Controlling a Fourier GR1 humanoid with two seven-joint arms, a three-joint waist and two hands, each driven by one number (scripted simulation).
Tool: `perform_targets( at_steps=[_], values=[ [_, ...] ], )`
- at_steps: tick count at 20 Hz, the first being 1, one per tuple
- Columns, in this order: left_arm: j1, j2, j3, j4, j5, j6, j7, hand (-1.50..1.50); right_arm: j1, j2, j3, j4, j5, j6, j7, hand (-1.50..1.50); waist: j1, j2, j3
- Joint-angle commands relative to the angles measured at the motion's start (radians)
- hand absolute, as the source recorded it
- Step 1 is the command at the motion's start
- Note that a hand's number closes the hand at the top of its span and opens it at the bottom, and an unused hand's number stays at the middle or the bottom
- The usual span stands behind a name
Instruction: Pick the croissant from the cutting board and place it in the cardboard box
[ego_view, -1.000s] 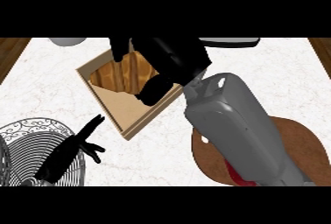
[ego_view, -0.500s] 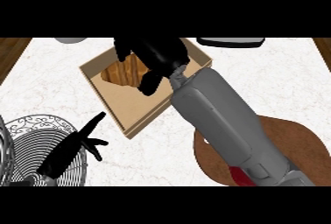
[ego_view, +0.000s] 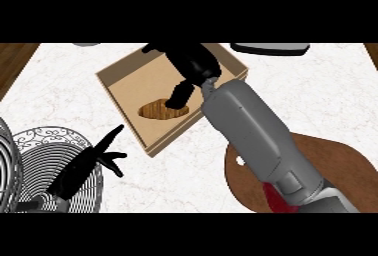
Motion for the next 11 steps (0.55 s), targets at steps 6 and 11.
perform_targets(
  at_steps=[6, 11],
  values=[
    [-0.146, -0.155, -0.015, -0.055, 0.004, 0.077, -0.046, 0.0, 0.01, 0.0, -0.174, 0.051, -0.308, -0.133, -0.171, -1.5, -0.016, -0.003, 0.006],
    [-0.129, -0.143, 0.019, -0.056, 0.004, 0.071, -0.06, 0.0, -0.025, 0.0, -0.326, 0.127, -0.456, -0.07, -0.233, -1.5, -0.035, -0.004, 0.006]
  ],
)
